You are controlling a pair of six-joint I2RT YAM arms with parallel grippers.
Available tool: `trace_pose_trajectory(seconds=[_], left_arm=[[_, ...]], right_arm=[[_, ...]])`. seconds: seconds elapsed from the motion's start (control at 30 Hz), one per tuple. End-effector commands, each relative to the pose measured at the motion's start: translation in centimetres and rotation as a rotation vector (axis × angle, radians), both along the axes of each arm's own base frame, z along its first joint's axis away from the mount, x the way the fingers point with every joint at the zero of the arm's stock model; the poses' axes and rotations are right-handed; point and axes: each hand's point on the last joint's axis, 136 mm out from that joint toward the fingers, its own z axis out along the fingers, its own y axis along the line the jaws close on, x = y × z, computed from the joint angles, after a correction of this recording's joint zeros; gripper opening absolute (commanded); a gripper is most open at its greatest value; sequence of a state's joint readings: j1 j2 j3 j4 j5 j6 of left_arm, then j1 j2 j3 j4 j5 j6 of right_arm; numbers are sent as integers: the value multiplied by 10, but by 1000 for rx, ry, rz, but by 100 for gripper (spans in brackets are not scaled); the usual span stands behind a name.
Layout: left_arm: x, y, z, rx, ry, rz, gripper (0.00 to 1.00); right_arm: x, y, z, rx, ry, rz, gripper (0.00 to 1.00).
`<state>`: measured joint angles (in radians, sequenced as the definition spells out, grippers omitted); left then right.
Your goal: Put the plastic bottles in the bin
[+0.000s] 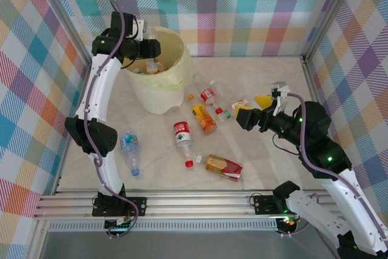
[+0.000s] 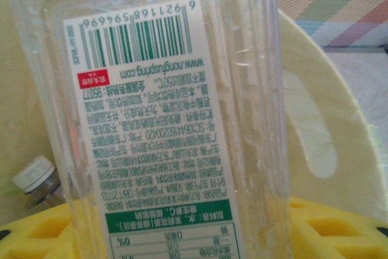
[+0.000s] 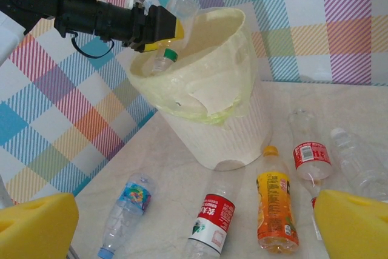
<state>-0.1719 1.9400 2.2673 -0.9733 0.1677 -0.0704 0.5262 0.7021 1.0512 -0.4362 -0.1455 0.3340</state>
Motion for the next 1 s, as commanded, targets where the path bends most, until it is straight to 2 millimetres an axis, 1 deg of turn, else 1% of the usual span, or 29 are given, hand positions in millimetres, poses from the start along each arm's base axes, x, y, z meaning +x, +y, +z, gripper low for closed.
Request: trace_pose_trajectory(seconds=[0.0, 0.33, 0.43, 0.53, 0.77, 0.87, 0.97], left_arm=[[0, 16, -16, 78, 27, 25, 60], [-4, 27, -50, 117, 125, 83, 61], [-6, 30, -58, 121, 156, 102, 63], [-9, 31, -63, 114, 181, 118, 67], [-12, 35, -63, 117, 191, 146, 73], [-13, 33, -57, 103, 179, 147, 77], [-15, 29, -45, 75, 152, 133, 81]], right_arm=[[-4, 0, 14, 28, -6, 3, 100], [-1, -4, 10, 29, 33, -29, 100], [0, -4, 6, 28, 57, -35, 100], [2, -4, 3, 37, 77, -46, 100], [1, -1, -6, 38, 107, -29, 100], [-2, 4, -9, 39, 117, 7, 100], [-3, 9, -17, 38, 153, 30, 100]])
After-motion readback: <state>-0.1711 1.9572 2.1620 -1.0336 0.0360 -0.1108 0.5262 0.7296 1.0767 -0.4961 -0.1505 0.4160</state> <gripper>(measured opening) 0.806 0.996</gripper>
